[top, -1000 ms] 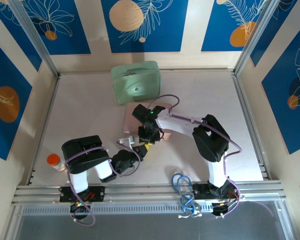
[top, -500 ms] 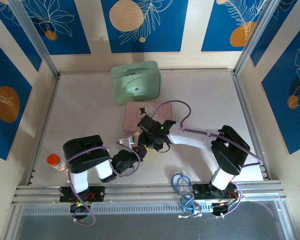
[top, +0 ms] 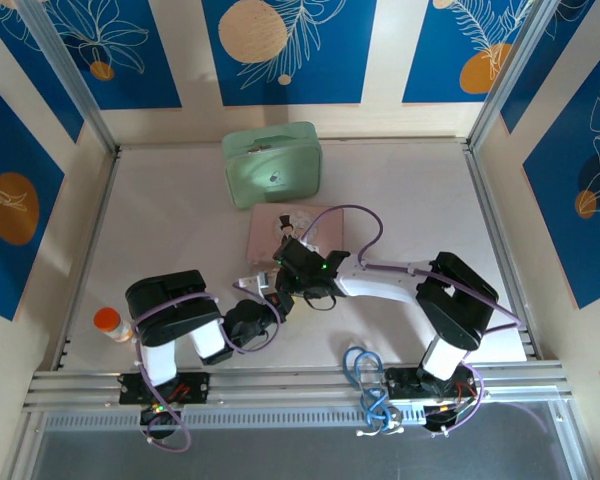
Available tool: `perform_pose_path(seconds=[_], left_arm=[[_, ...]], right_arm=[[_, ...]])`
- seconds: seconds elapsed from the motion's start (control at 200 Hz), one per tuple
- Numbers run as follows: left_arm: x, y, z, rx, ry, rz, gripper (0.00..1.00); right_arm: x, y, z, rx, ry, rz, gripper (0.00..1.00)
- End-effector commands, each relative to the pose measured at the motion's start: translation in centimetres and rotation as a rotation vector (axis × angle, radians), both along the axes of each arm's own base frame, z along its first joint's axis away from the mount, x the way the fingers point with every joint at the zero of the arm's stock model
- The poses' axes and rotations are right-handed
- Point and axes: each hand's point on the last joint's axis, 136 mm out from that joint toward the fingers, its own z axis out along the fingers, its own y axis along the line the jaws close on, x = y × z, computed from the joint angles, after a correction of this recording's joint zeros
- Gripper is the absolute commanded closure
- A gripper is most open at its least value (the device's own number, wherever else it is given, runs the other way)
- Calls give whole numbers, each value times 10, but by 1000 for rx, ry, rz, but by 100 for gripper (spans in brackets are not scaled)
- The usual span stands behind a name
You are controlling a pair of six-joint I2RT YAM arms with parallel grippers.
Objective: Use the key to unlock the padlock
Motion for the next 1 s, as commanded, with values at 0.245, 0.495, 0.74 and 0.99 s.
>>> perform_pose_path(seconds=[0.245,0.495,0.74,0.99], left_arm=[[3,3,-3,2,7,13,100],[4,3,-4,8,5,17,100],[4,3,-4,29,-14,4,96],[3,-3,-1,16,-15,-17,100]], right_arm=[[11,-13,-13,-52,-22,-24,65],[7,-12,-15,-84,-12,-2,83],[2,-13,-19,-126,26,-3,100],[3,-11,-21,-122,9,14,63]])
